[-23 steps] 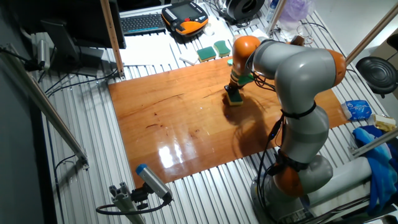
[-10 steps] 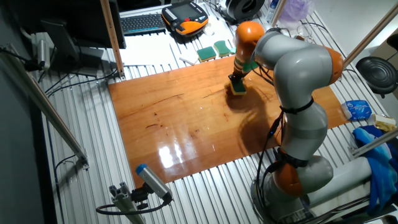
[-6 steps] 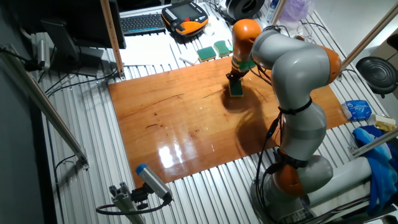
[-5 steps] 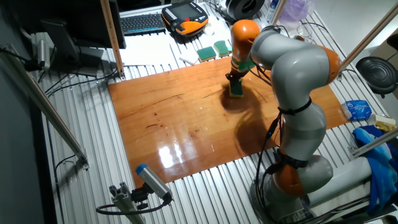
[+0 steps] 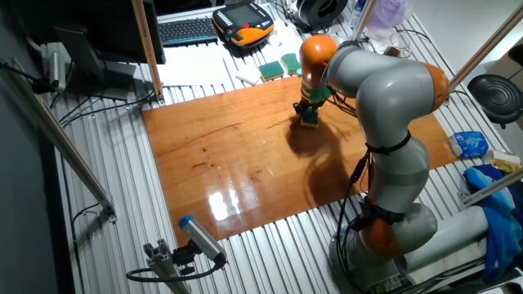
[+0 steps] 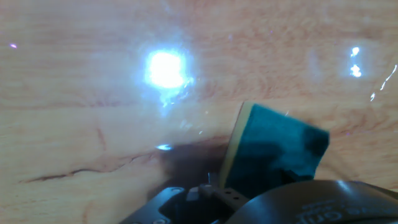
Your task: Clean the tabletop with a sponge
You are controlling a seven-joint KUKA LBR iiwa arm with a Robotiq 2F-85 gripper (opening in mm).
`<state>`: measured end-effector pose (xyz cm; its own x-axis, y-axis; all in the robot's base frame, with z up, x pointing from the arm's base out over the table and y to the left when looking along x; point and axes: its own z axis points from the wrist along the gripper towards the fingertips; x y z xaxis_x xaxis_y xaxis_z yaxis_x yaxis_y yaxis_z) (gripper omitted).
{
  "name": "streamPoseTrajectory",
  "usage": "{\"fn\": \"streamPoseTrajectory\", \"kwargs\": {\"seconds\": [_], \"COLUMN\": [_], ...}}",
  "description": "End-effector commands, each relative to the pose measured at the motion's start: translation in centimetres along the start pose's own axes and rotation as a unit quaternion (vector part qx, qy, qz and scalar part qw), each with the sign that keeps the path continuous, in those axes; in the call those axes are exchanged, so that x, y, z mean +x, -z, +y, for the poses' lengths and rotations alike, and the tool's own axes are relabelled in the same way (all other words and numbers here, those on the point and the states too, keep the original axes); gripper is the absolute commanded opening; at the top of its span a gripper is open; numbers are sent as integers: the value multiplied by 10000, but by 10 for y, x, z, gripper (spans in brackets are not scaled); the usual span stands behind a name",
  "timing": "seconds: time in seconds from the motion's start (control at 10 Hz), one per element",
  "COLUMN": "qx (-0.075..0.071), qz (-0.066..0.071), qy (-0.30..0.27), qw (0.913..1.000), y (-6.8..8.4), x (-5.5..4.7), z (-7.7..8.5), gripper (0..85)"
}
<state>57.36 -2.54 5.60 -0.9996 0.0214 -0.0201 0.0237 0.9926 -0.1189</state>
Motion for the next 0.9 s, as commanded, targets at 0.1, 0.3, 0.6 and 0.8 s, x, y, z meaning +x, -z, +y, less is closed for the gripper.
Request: {"fn": "streamPoseTrajectory", "kwargs": {"seconds": [0.1,0.3,0.6,0.8], "qx": [6,6,-86,-154], "qz": [-62,-85,-123,-124], "qy": [5,51,156,261], "qw": [10000,10000,9998,9995], "y": [-4,-7,-17,-19], "x": [-1,-2,-3,-6], "z": [-1,-4,-9,-13], "gripper": [510,340,170,0]}}
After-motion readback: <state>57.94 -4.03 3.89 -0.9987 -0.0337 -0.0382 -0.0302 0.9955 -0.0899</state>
